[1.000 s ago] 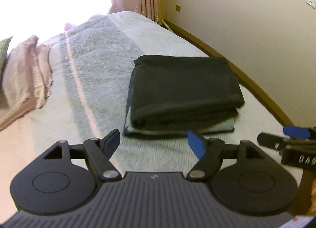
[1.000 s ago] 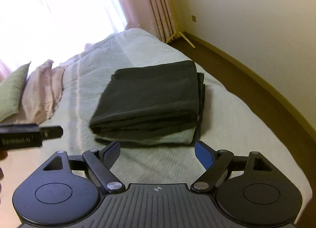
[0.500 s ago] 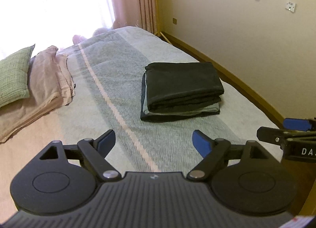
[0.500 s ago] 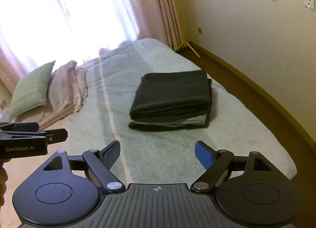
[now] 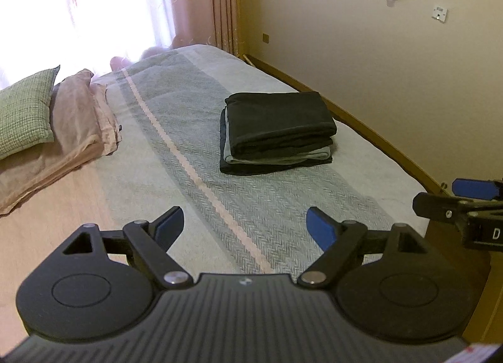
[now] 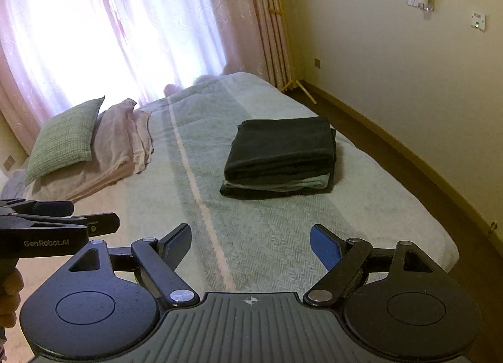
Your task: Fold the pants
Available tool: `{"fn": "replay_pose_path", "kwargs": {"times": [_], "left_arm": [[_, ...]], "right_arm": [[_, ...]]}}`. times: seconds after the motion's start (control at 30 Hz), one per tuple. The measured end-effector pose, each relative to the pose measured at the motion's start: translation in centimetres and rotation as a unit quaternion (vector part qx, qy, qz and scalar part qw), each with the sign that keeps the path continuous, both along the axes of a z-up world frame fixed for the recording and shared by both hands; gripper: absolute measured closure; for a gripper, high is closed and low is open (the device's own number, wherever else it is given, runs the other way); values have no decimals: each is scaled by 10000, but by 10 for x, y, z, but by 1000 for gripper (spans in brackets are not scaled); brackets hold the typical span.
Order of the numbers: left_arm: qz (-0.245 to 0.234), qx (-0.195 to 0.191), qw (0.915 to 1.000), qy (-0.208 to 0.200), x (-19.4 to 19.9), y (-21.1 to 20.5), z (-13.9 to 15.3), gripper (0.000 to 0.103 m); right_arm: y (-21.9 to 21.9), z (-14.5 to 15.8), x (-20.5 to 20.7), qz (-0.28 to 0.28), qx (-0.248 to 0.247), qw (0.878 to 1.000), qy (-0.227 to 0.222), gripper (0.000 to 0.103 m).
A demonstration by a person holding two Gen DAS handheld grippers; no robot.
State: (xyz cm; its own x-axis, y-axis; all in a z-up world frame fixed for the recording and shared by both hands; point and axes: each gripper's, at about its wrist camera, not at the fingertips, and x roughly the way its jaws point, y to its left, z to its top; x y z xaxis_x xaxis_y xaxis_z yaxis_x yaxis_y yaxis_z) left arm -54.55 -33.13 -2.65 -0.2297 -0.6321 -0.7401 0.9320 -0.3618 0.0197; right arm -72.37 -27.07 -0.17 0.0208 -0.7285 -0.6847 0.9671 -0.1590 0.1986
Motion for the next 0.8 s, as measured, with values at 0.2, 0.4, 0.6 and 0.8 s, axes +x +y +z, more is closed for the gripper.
{"fn": "replay_pose_path", "kwargs": {"times": [0.2,0.4,0.6,0.8], "left_arm": [[-105,-40,9999,76,8,12,2,20],[-154,-75,9998,121,14,19,4,20],[-207,-84,9997,109,14,26,6,20],[-226,-46,9997,90,12,30,9,20]], "right_arm": [[9,-3,11,-118,36,9998,151,23],[15,-4,17,-120,34,9998,164,23],[21,-3,20,-157,45,9998,140,23],[28,-1,21,-149,95,9998,124,23]]}}
